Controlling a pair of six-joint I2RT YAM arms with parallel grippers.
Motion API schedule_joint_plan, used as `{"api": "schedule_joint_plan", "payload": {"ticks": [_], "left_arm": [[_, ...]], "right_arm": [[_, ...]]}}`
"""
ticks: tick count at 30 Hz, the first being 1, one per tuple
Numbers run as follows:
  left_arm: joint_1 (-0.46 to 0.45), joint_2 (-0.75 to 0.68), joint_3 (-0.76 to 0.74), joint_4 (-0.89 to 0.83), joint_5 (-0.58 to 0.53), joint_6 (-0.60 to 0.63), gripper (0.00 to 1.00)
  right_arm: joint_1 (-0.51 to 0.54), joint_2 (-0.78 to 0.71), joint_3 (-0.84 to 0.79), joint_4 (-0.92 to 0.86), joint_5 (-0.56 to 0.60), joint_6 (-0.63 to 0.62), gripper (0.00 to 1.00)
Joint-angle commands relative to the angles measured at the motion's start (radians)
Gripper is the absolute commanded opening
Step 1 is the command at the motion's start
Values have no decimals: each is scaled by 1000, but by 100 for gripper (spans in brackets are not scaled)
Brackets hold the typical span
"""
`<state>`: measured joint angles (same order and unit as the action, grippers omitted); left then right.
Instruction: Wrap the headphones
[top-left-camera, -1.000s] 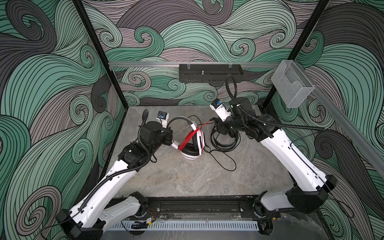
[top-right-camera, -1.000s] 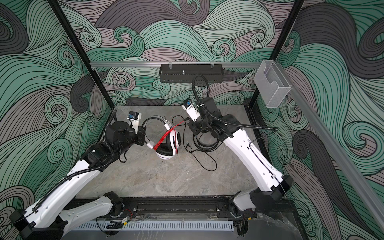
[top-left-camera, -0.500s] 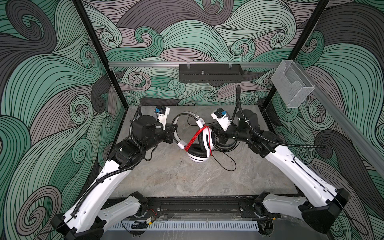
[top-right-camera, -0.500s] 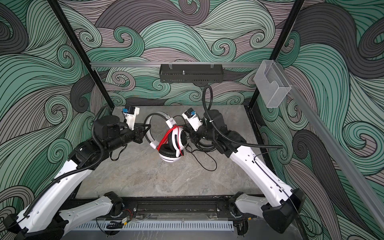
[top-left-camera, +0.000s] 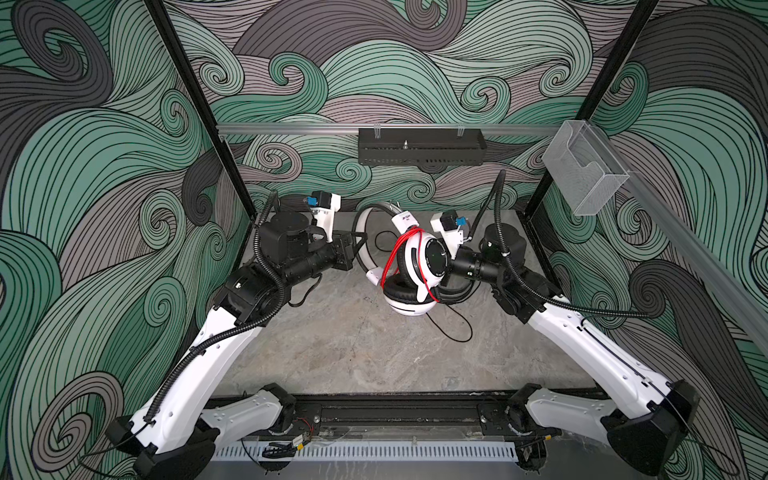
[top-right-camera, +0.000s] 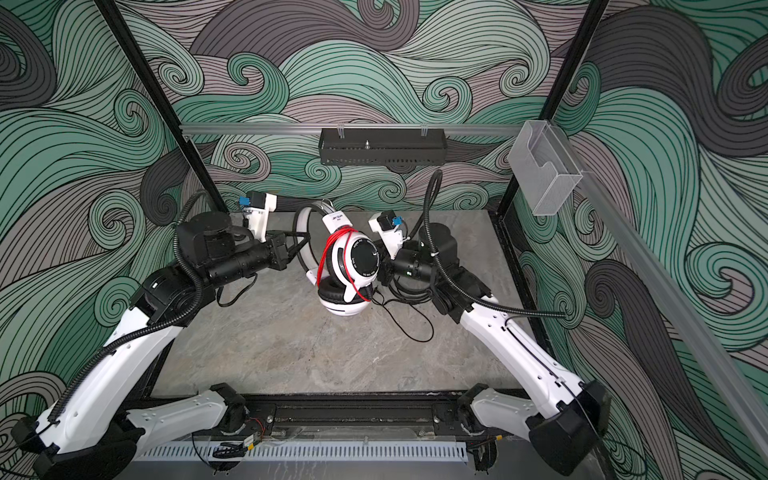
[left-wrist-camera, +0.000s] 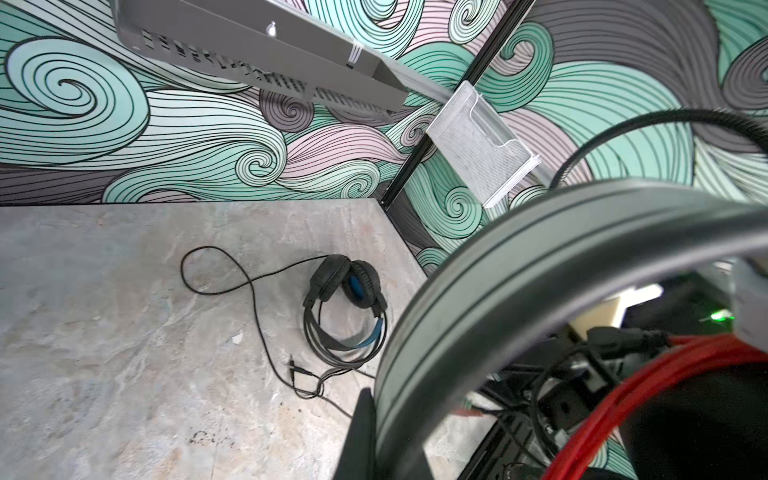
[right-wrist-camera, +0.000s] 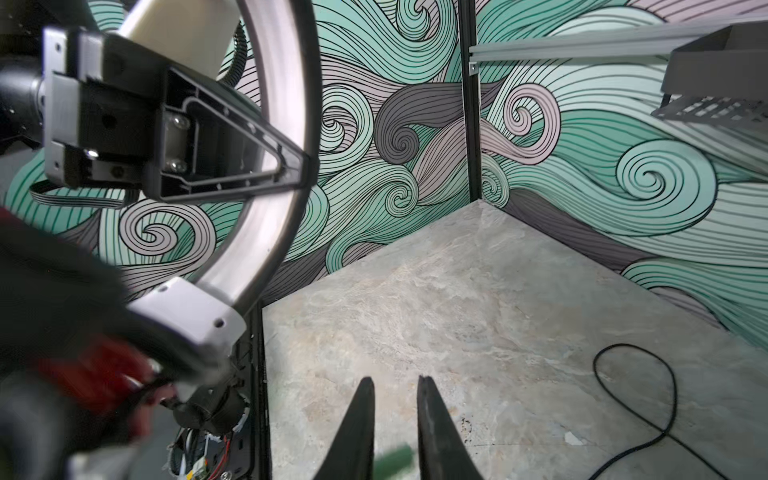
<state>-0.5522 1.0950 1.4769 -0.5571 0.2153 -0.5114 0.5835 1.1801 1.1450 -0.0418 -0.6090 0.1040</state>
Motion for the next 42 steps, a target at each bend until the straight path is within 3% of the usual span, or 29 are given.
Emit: {"api": "schedule_joint_plan", "payload": {"ticks": [1, 17, 26, 28, 36, 42], "left_arm": [[9, -4, 75, 104, 44, -126, 0], [35, -12, 77, 140, 25, -242, 0], [65, -47, 35, 103, -45, -240, 0], [77, -57, 14, 89, -51, -229, 0], [133, -108, -86, 12, -119, -220, 0], [183, -142, -287, -9, -231, -172, 0]], "right_arm": [[-6, -31, -6, 68, -46, 53, 25], [-4, -34, -22, 134, -69, 118, 28], [-12, -76, -82, -108, 186, 18, 26], [-16, -76, -95, -152, 245, 10, 31], [-51, -121, -147, -310, 374, -12, 36], [-54, -184, -180, -398, 426, -38, 41]]}}
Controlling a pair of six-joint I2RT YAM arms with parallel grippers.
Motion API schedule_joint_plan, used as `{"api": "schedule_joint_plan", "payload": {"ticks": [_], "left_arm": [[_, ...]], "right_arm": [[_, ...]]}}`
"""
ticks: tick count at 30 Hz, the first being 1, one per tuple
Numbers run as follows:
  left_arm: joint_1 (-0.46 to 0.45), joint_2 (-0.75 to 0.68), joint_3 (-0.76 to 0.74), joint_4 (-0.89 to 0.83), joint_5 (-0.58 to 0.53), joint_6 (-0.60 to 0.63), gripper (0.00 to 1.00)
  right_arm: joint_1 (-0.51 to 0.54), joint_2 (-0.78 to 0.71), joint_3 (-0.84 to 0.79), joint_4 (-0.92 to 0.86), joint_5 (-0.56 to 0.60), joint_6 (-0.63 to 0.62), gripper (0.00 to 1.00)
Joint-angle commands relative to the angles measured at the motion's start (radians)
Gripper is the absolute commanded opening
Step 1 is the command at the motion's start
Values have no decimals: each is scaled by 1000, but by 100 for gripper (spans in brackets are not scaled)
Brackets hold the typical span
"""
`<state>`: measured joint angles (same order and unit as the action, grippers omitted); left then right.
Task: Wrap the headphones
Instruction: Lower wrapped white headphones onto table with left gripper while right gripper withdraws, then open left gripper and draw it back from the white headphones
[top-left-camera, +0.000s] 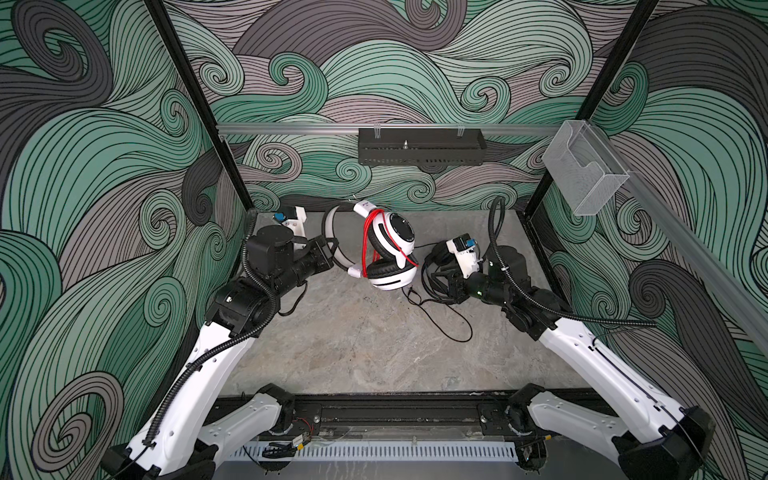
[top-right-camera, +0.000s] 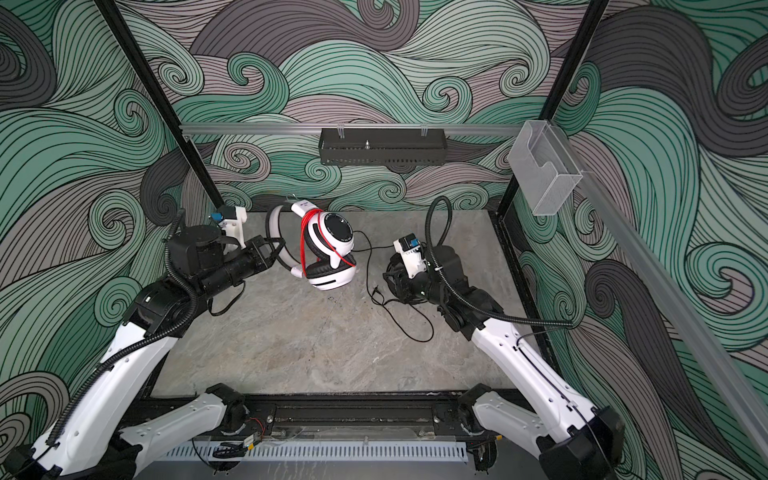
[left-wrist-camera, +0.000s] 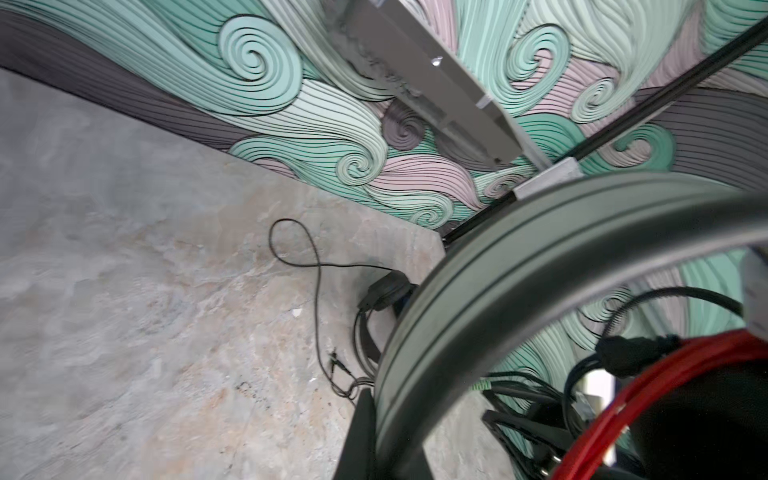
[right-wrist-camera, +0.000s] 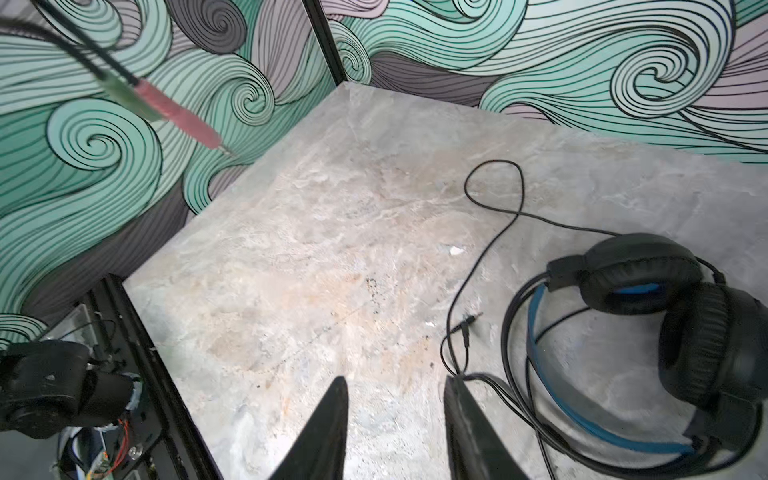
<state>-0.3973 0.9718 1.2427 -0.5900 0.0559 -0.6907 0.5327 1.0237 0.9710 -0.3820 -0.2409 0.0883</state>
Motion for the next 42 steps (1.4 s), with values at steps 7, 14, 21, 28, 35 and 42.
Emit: {"api": "schedule_joint_plan", "payload": {"ticks": [7, 14, 21, 28, 35, 42], "left_arm": [[141, 46, -231, 117, -117, -6, 0], [242, 248, -314, 278, -129, -7, 0], [299, 536, -218, 363, -66, 5, 0], [341, 773, -82, 364, -10, -3, 0], [357, 941, 62, 315, -1, 8, 0], [365, 1040, 143, 259, -4, 7, 6]], "right_arm": [[-2, -31, 8, -76, 50, -18, 41], [-2, -19, 49, -88, 50, -31, 40], [-3, -22, 76, -117, 51, -47, 40], [-3, -24, 76, -120, 55, -48, 40], [-4, -16, 82, -120, 73, -67, 40], [-5, -7, 84, -113, 78, -71, 39]]}}
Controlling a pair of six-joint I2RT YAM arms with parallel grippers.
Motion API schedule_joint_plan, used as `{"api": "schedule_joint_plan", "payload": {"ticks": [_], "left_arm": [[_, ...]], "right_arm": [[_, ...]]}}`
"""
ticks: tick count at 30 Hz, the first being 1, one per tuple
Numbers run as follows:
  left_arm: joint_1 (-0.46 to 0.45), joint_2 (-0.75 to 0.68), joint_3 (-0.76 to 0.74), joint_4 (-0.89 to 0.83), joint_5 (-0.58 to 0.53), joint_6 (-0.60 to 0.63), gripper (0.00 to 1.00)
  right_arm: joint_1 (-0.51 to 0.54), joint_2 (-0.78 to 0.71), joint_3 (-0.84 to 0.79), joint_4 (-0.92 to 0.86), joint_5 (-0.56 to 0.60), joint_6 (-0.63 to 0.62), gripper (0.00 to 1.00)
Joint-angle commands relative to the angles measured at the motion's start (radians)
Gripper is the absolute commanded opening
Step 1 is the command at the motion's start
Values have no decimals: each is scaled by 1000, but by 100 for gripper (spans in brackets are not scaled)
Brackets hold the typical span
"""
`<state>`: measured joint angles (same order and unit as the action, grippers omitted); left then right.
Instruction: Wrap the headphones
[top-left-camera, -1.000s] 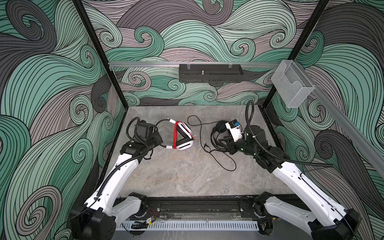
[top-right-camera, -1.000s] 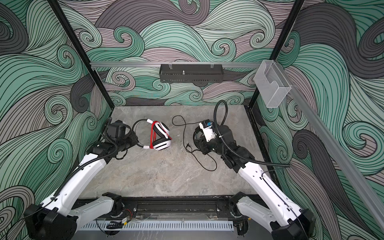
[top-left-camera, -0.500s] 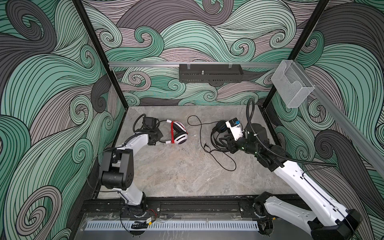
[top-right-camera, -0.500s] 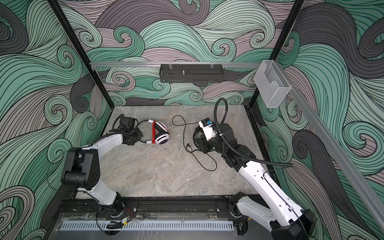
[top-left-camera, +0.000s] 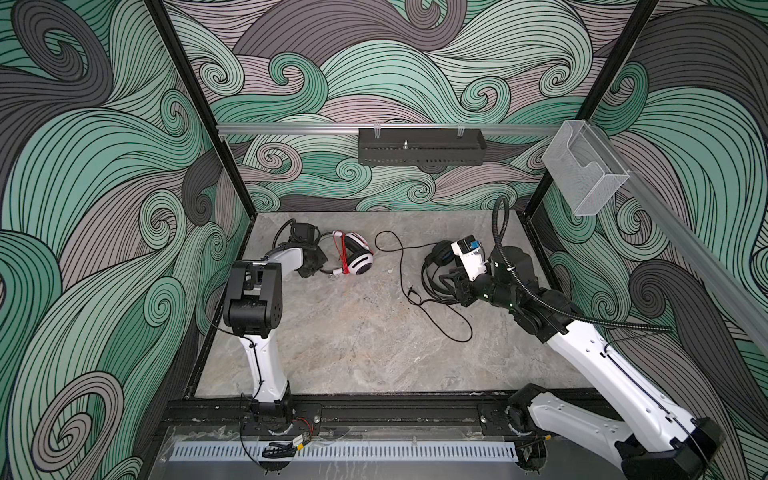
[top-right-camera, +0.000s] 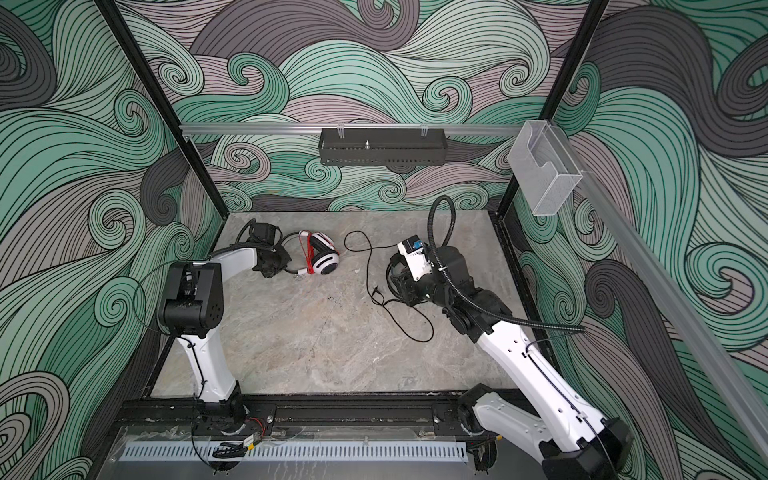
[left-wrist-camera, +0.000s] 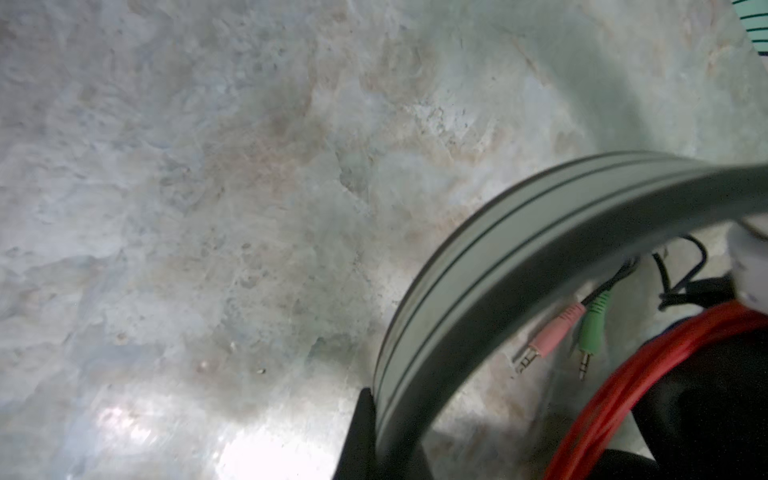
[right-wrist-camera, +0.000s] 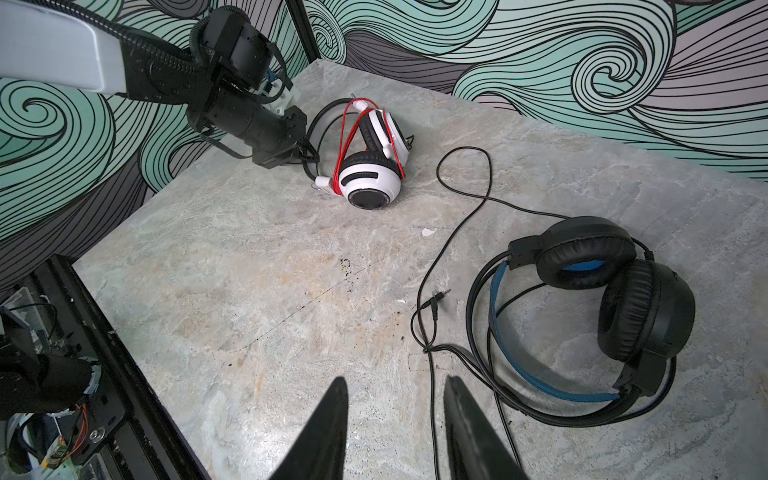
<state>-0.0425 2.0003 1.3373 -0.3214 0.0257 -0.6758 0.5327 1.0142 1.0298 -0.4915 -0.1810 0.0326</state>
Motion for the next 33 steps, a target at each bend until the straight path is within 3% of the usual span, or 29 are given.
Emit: {"api": "schedule_joint_plan", "payload": {"ticks": [1, 4, 7, 17, 20, 22, 25, 29, 33], "left_arm": [[10, 14, 49, -11, 26, -8, 9], [16, 13, 56, -41, 13, -4, 21], [21, -10, 59, -68, -7, 2, 40], [39, -89, 108, -224, -72, 65, 70], [38, -172, 96, -270, -81, 124, 80], [23, -239, 78, -301, -77, 168, 81], [-48, -345, 35, -344, -61, 189, 82], [-220, -456, -15, -393, -51, 159, 82], [-372, -527, -103, -305, 59, 92, 82]], "right_arm": [[-5, 4, 26, -4, 18, -18, 39], [-5, 6, 29, -4, 19, -19, 39], [-5, 4, 26, -2, 19, -16, 39], [-5, 4, 24, -8, 28, -4, 39], [-8, 33, 38, -47, 92, 16, 39], [-11, 62, 50, -79, 135, 25, 41], [-32, 117, 75, -117, 182, 41, 49], [-94, 219, 120, -119, 179, 69, 68], [-159, 352, 163, -120, 192, 79, 72]]}}
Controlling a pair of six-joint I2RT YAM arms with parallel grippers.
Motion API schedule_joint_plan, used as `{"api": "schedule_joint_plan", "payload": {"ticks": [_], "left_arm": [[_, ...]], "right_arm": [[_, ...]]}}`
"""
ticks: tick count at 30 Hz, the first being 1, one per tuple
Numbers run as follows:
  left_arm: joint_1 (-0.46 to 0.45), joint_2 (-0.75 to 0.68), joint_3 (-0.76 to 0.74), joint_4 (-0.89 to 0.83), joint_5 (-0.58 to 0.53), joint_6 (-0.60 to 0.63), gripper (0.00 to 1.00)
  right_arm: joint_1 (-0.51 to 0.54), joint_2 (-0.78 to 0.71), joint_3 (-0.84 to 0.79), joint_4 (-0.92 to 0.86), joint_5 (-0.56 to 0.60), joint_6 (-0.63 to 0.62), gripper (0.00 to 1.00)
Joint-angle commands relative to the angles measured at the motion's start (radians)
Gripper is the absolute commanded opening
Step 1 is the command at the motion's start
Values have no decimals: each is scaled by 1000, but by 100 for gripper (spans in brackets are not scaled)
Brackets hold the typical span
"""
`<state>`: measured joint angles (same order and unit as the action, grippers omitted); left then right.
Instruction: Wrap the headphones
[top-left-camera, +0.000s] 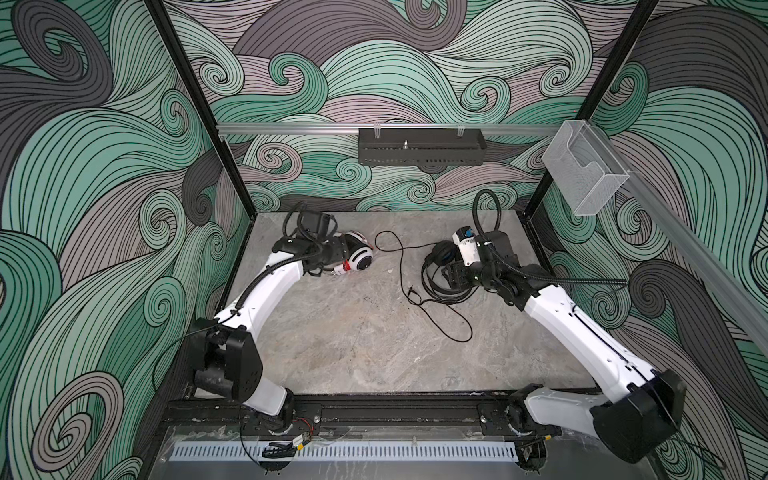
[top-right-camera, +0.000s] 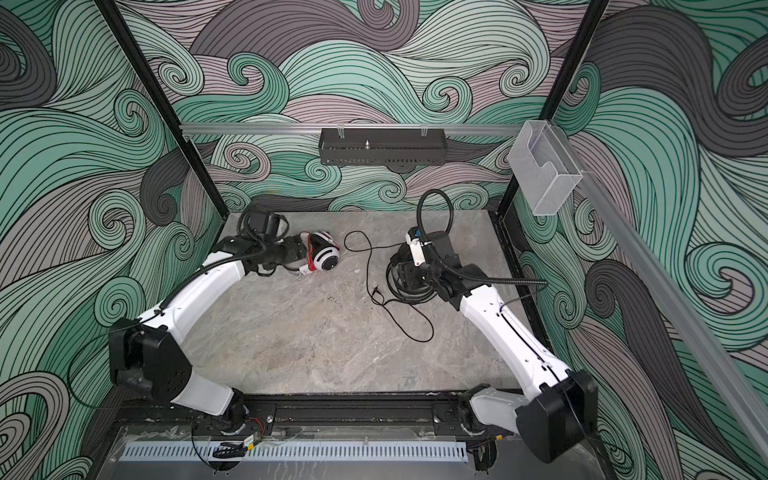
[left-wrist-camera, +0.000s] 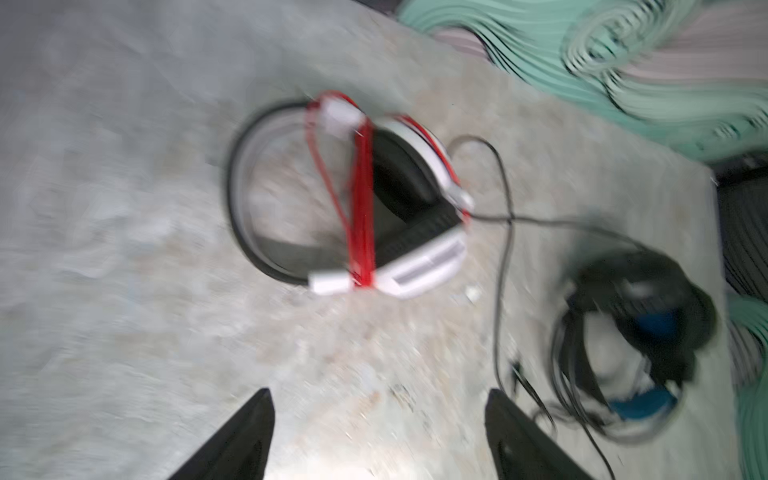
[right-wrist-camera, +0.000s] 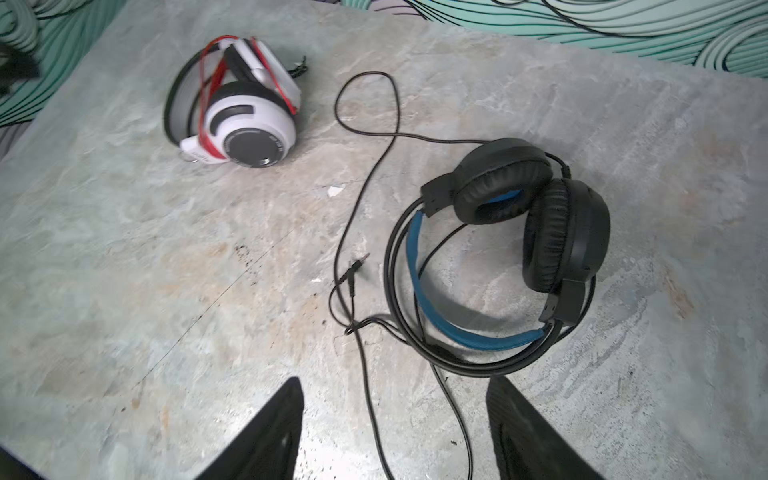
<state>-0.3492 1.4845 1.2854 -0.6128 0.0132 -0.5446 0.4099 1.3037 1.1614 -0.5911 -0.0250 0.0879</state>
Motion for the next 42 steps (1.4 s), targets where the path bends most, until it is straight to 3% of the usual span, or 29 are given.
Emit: {"api": "schedule_joint_plan", "payload": {"ticks": [1, 7, 18, 33, 42], "left_arm": [[-102, -12, -58, -4, 91, -55, 82], [-224, 21, -80, 51, 167, -100, 81], [-234, 74, -46, 45, 194, -113, 77], [-231, 46, -71, 38, 164, -114, 77], [-224, 14, -118, 18, 121, -137, 76]], "right_arm": [[-57, 98, 40, -19, 35, 28, 72], [-160, 285, 74, 10, -27, 52, 73], [-147, 418, 77, 59, -173, 63, 77], [-71, 418, -106, 97, -274, 163, 77], [95, 459, -135, 172, -381, 276, 78]]}}
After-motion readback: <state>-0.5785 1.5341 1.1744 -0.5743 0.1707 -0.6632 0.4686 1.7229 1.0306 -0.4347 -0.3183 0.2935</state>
